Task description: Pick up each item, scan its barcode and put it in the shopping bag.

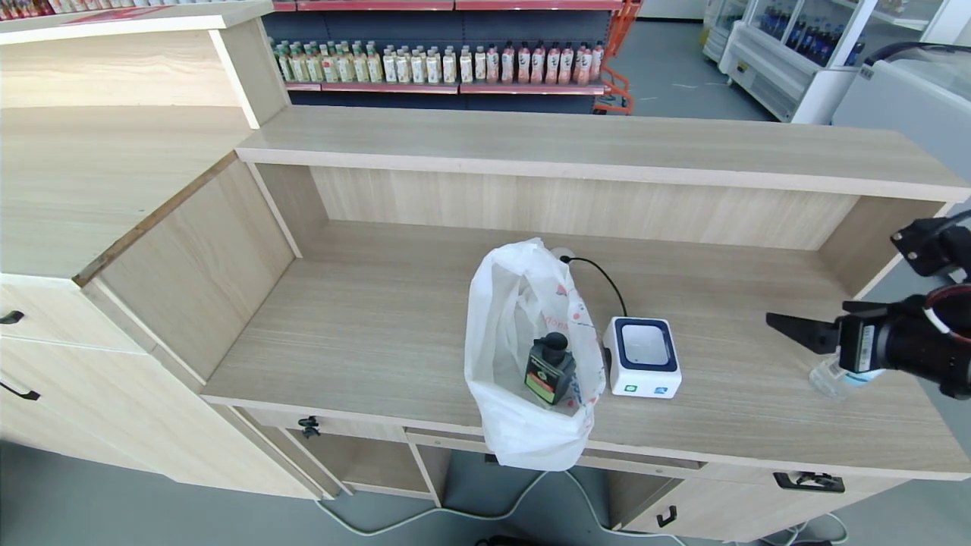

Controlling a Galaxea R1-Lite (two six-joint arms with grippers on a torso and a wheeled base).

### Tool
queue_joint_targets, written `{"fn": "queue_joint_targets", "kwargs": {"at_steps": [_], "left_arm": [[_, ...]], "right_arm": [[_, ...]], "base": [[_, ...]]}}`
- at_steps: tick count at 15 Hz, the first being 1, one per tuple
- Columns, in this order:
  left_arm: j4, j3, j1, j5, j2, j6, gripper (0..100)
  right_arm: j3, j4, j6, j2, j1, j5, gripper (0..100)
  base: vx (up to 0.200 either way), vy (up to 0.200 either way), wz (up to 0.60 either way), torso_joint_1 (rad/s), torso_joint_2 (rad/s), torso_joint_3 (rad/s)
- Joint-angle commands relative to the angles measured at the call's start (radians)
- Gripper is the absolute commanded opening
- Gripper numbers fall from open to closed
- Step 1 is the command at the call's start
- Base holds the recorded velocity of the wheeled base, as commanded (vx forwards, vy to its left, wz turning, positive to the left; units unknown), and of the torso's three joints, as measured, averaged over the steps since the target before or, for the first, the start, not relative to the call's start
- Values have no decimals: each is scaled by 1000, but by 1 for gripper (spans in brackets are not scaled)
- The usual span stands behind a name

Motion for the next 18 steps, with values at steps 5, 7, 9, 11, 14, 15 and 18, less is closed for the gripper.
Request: {"fn": "queue_joint_targets", "kwargs": {"at_steps": [5,7,9,11,14,15,18], "left_arm": [[0,0,0,0,0,0,0],[0,0,0,0,0,-1,0],[0,0,0,0,0,-1,0],[0,0,0,0,0,0,0],[0,0,0,0,0,2,0],[0,0,0,0,0,2,0],[0,0,0,0,0,2,0]], "right_arm": [[128,29,-31,-135,-112,1,100],[154,29,-31,-140,-132,-1,100],[174,29,-32,-148,-158,-4,100],[199,29,-62,-145,-224,-4,100],[200,29,-66,-142,-257,1,100],[202,29,-65,-146,-258,2,100],[209,29,-66,-155,-258,16,100]], "base": [[0,0,0,0,0,0],[0,0,0,0,0,0],[0,-200,0,5,0,5],[0,-200,0,-5,-2,2],[0,-200,0,5,1,-2],[0,-200,0,-2,2,7],[0,-200,0,2,2,-1]]}}
